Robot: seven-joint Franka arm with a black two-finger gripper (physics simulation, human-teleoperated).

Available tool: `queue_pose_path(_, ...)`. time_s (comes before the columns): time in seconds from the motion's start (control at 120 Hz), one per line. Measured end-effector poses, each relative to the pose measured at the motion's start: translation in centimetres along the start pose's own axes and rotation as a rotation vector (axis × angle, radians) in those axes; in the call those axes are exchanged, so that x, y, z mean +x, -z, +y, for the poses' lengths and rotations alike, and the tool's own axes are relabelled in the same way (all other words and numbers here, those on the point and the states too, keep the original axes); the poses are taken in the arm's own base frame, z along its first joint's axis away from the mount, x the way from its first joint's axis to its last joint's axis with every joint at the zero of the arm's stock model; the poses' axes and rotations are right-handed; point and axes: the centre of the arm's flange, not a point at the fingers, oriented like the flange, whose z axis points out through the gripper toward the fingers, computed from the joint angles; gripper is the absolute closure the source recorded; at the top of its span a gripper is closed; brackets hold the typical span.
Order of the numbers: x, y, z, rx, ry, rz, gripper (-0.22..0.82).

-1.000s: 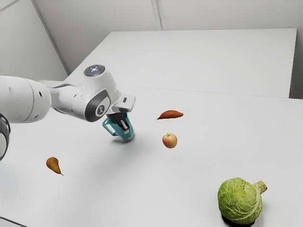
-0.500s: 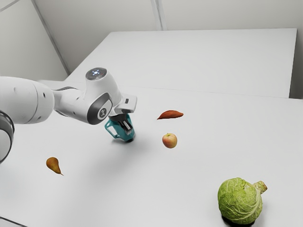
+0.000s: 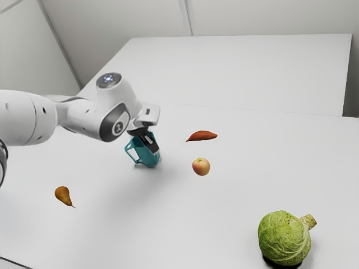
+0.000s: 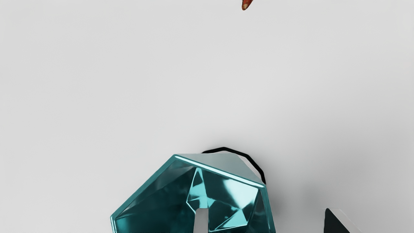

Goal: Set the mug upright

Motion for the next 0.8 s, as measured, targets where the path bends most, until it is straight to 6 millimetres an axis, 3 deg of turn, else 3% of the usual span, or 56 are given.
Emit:
queue_pose_path(0.2, 1.0, 4.6, -0.5, 0.023, 0.003, 0.064, 0.20)
queue_pose_path(0.517, 6.1, 14.3, -5.0, 0.001, 0.085, 0.057, 0.07)
queue_pose_path(0.65, 6.5, 16.1, -6.4, -0.059, 0.152, -0.055, 0.04)
queue_pose_path(0.8, 4.6, 16.4, -7.4, -0.143, 0.254, -0.193, 0.02)
